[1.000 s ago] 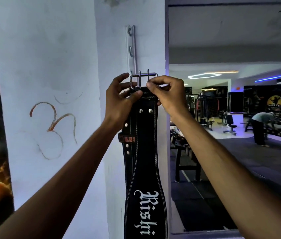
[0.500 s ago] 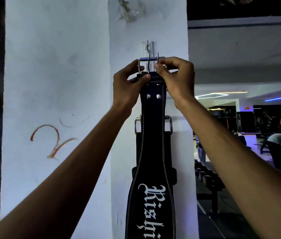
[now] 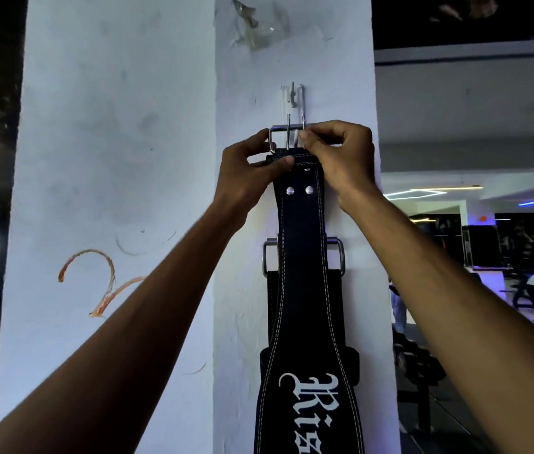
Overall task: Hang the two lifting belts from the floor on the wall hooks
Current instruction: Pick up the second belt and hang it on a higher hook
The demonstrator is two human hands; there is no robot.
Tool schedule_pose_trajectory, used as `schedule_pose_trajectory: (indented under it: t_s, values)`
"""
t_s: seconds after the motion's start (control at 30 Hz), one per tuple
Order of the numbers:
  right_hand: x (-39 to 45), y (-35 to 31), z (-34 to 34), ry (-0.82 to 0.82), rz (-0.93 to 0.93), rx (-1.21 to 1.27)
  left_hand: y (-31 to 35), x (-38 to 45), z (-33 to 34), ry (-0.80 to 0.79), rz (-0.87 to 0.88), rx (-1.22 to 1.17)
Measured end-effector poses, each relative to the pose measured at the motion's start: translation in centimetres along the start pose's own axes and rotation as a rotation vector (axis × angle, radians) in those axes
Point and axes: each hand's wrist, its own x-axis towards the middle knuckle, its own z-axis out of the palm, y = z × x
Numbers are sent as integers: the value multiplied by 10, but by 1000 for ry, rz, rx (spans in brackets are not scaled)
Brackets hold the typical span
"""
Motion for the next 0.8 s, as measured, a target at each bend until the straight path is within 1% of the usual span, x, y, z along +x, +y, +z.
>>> schedule_pose_trajectory:
  t_s: [0.13,0.33,0.43,0.53,0.6,0.73,0.8]
  values:
    - [3,1,0,-6,63,5,-2,-2,0,3,2,48]
    - [8,-1,-1,-28,158,-22,4,4,-3,-94,-61,57]
    - [9,-4,0,-40,189,-27,8,3,-2,-114,-121,77]
    - [5,-3,-1,-42,233,-31,7,0,-1,-121,-137,136]
    - [2,-1,-3,-42,254,-21,3,-2,1,-65,-144,152]
    - [-2,-3,-2,-15,237,-18,3,0,14,138,-156,245]
    - [-2,-4,-2,-9,232,-20,6,3,18,210,-168,280]
